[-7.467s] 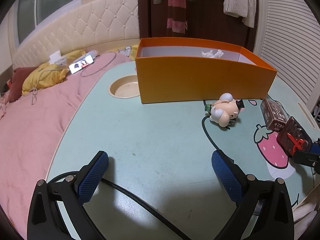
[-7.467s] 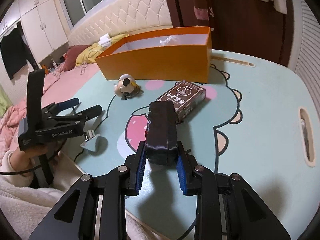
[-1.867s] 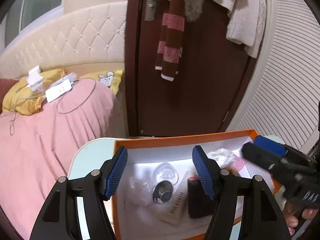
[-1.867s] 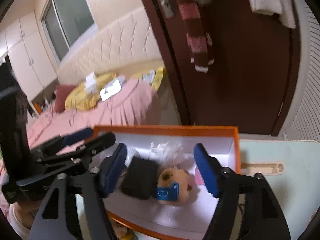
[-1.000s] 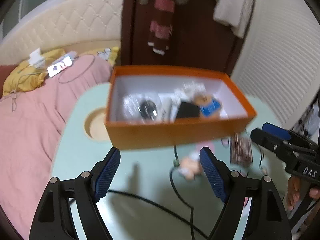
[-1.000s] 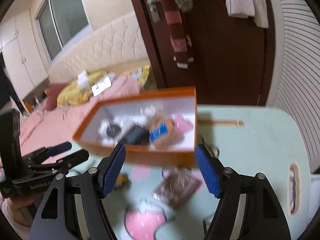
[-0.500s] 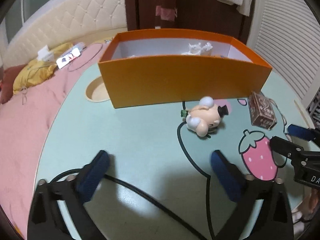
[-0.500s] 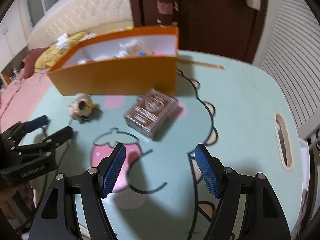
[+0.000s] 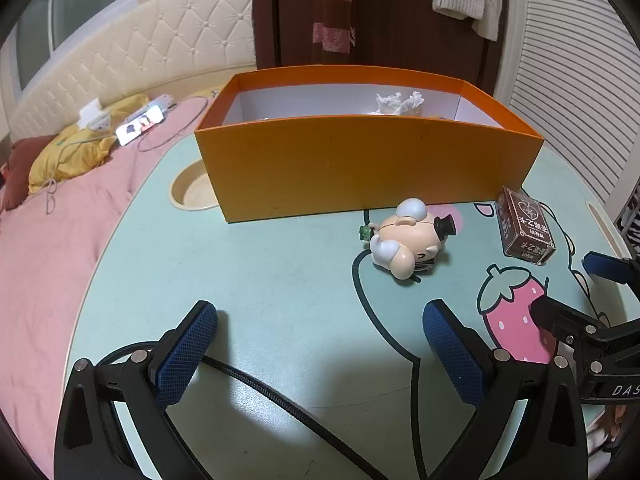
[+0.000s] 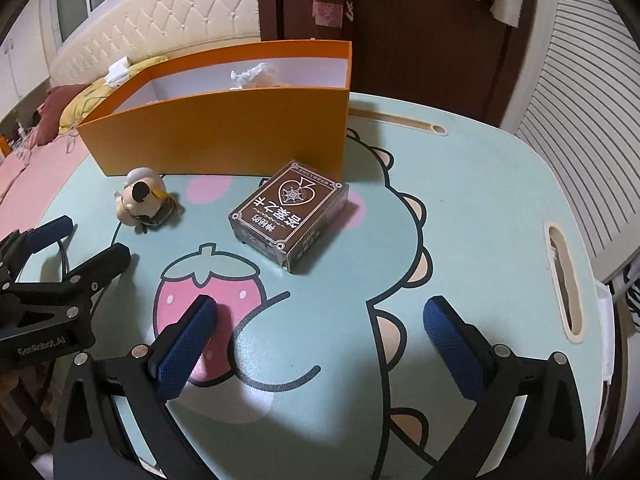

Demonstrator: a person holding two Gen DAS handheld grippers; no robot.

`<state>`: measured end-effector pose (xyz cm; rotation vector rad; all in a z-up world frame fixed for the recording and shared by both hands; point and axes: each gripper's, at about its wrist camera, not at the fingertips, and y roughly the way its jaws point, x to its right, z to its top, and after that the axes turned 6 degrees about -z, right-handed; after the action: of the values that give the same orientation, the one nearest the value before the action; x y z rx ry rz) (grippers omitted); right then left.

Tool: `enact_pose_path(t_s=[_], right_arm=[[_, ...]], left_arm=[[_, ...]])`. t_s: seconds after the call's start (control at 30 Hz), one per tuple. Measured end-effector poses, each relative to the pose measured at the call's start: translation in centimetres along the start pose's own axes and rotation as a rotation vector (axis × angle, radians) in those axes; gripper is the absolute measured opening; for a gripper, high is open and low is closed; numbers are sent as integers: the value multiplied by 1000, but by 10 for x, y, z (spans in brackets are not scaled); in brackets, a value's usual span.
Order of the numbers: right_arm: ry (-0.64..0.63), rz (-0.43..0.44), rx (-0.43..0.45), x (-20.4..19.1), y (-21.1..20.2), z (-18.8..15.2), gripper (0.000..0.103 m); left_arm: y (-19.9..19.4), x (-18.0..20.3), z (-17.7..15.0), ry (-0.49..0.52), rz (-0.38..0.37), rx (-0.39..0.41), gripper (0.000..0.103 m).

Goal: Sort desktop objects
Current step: 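Withdraw both open grippers from the box, then grasp the brown card box on the table with the right gripper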

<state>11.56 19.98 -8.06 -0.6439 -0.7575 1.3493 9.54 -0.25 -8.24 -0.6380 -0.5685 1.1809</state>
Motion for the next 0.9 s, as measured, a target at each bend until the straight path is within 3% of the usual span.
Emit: enact_pose_path(t_s=[0.9], right_arm=[[-20, 12, 7, -7, 6, 5, 103]], left_arm=[[-3, -3, -2, -2, 0, 8, 103]])
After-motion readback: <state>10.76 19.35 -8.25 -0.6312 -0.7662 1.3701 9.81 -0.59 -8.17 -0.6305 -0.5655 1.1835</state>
